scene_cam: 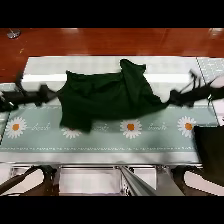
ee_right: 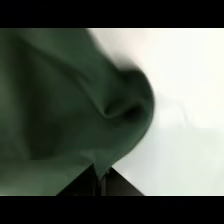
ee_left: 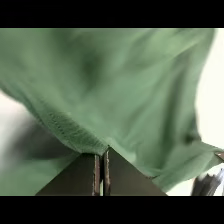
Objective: Fold the shirts.
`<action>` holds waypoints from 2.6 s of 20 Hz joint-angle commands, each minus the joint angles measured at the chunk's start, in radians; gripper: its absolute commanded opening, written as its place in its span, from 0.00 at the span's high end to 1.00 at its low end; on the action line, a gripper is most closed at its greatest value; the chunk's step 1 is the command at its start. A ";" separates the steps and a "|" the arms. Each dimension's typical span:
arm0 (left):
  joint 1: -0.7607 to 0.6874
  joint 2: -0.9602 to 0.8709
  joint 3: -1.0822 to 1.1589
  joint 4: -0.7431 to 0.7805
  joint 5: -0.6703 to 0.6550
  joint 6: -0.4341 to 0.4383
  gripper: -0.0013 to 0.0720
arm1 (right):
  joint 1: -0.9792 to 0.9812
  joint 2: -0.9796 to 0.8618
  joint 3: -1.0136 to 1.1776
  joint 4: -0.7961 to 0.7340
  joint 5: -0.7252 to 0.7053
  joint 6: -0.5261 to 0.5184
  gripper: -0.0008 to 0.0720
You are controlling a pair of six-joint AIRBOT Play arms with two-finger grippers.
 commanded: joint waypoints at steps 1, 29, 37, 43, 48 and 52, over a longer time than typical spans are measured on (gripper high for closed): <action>0.000 0.100 0.351 -0.068 0.008 -0.042 0.95 | 0.004 0.000 0.456 -0.020 0.076 0.039 0.96; -0.092 0.596 0.596 0.805 -0.226 -0.371 0.95 | -0.021 0.587 0.508 -0.217 0.301 0.101 0.96; -0.125 0.178 0.246 0.700 0.145 -0.390 0.95 | -0.020 0.118 0.278 0.011 -0.033 -0.027 0.96; -0.185 -0.190 0.454 0.693 0.207 -0.441 0.95 | -0.015 -0.318 0.472 0.191 -0.213 -0.034 0.96; -0.228 -0.309 0.462 0.693 0.194 -0.539 0.95 | 0.024 -0.567 0.694 0.194 -0.158 0.057 0.96; -0.215 -0.324 0.468 0.694 0.107 -0.543 0.95 | 0.008 -0.608 0.724 0.193 -0.044 0.057 0.96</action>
